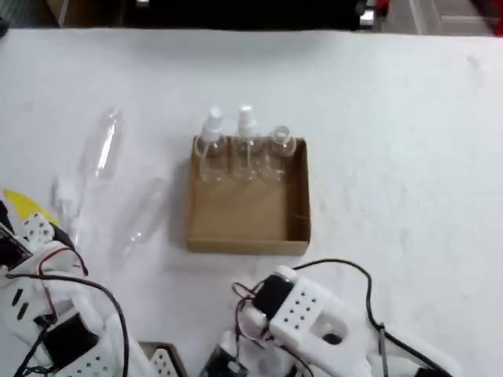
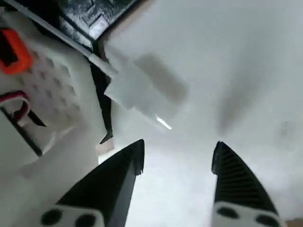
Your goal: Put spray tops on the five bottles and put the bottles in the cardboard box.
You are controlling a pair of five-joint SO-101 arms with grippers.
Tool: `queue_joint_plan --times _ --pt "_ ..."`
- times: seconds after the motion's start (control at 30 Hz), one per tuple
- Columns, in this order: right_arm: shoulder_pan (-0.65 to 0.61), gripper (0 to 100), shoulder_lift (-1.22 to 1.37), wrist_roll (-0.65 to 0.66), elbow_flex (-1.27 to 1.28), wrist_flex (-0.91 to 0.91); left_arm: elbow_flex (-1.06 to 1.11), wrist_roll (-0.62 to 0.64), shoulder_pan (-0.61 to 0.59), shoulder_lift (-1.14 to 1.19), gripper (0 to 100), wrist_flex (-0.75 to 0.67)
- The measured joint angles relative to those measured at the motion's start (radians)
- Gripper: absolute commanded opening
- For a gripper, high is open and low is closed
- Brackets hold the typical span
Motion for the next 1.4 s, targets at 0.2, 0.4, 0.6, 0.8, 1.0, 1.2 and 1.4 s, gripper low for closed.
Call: queue_joint_plan --times 0.2,0.4,0.6,0.8,1.0,1.2,1.4 --pt "-0.012 20.9 0.115 0.0 0.002 -0.052 0.0 0.0 0.0 0.0 7 0.0" --pt "-0.029 20.9 0.299 0.002 -0.066 -0.061 0.0 0.0 0.005 0.0 7 0.0" --pt "-0.08 20.9 0.348 0.002 -0.08 -0.043 0.0 0.0 0.005 0.0 7 0.0" --pt "-0.138 20.9 0.373 0.006 -0.084 -0.038 0.0 0.0 0.006 0.0 7 0.0" --pt "-0.138 20.8 0.371 0.015 -0.087 -0.034 0.0 0.0 0.006 0.0 7 0.0" --pt "-0.101 11.4 0.37 0.029 -0.087 -0.029 0.0 0.0 0.006 0.0 7 0.0" --pt "-0.021 2.4 0.371 0.061 -0.072 -0.029 0.0 0.0 0.006 0.0 7 0.0"
